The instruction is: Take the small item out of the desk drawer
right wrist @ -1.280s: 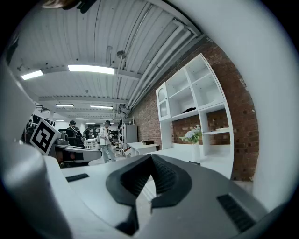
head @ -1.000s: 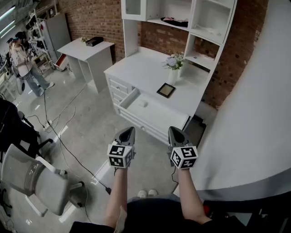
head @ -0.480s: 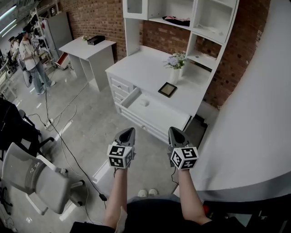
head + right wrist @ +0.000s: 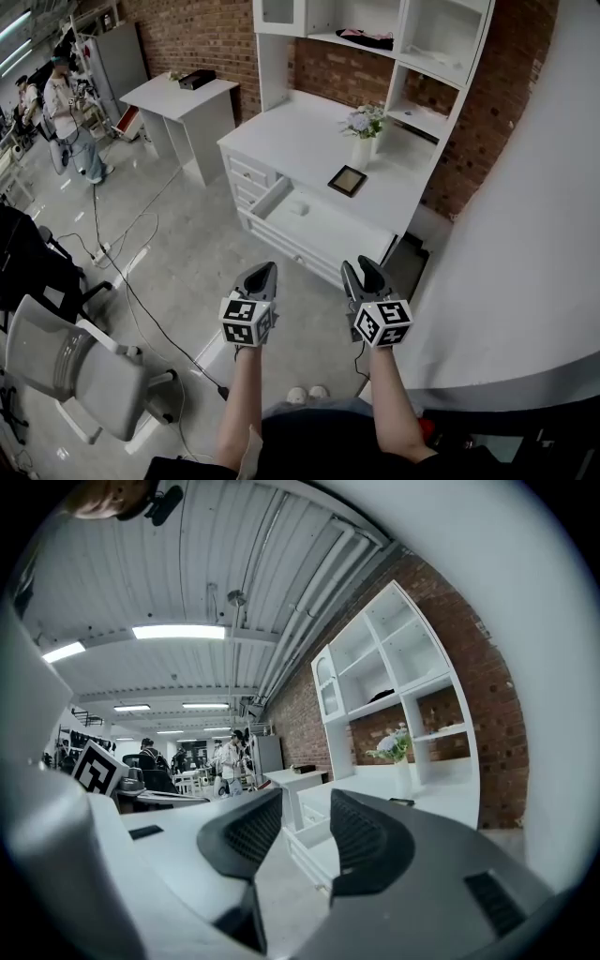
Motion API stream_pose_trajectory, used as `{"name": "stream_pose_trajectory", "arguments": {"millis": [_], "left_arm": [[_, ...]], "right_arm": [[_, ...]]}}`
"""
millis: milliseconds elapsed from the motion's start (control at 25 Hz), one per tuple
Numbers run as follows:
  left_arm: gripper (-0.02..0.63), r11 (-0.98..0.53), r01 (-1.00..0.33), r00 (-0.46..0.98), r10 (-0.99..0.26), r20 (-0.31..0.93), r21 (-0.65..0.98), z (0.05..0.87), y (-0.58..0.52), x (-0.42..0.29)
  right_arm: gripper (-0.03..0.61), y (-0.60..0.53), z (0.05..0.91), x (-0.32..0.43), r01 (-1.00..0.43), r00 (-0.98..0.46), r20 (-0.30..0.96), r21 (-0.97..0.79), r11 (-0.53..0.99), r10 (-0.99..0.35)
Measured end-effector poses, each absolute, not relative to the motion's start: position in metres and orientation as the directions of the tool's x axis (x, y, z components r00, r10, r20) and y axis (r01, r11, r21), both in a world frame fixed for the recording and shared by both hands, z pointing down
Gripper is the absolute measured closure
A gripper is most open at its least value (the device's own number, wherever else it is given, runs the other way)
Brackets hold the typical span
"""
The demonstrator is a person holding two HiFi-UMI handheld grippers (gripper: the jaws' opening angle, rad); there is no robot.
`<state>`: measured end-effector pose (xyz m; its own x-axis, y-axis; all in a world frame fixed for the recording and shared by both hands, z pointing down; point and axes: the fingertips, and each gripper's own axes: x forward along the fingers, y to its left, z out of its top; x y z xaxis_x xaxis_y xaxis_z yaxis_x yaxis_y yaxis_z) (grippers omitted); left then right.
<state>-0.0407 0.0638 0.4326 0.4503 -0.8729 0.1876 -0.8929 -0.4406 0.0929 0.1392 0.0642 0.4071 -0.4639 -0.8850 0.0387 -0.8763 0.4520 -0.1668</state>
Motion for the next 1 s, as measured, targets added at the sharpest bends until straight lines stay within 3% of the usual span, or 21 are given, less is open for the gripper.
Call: {"name": "stream_pose_trajectory", "arguments": {"millis": [280, 1000], "left_arm": [[0.604, -0.456, -0.887, 0.462, -0.870, 0.173, 0.079, 0.431, 0.066, -0.053], [0.604, -0.409, -0.908, 0.418, -0.883, 0.214, 0.089, 0.459, -0.013, -0.086]], "right_arm": [[0.387, 0.073, 0.402, 0.139, -0.884, -0.443, 0.015, -0.174, 0.434, -0.896], [0.382, -0.018, 0.420, 0.125, -0.884, -0.450, 0.043, -0.166, 0.438, -0.892]]}}
